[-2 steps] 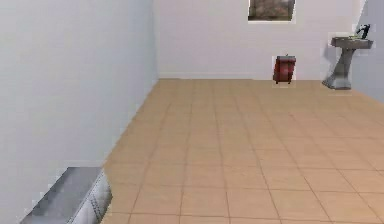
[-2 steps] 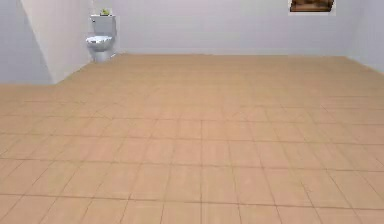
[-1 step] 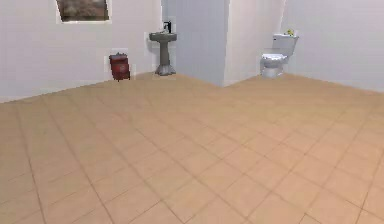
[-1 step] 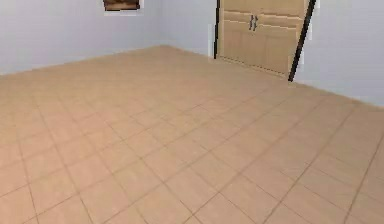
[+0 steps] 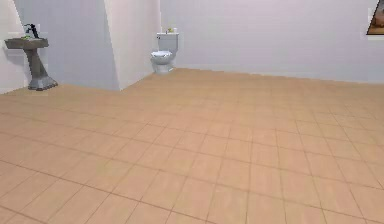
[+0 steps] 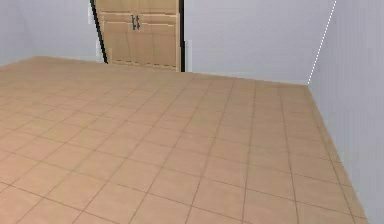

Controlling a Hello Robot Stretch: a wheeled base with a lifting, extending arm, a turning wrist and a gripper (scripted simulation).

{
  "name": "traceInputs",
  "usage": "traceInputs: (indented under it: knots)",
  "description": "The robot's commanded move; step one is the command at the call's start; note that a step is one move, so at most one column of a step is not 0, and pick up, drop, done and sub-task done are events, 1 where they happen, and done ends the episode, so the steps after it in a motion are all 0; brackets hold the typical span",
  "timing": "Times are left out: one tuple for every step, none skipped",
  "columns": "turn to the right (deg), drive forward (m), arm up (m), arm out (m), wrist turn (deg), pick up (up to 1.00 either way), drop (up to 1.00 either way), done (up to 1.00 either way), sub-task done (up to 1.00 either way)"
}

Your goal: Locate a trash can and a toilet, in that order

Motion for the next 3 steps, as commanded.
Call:
traceInputs:
  knots:
    - [0.0, 1.0, 0.0, 0.0, 0.0, 0.0, 0.0, 0.0, 0.0]
    - [0.0, 1.0, 0.0, 0.0, 0.0, 0.0, 0.0, 0.0, 0.0]
    - [0.0, 1.0, 0.0, 0.0, 0.0, 0.0, 0.0, 0.0, 0.0]
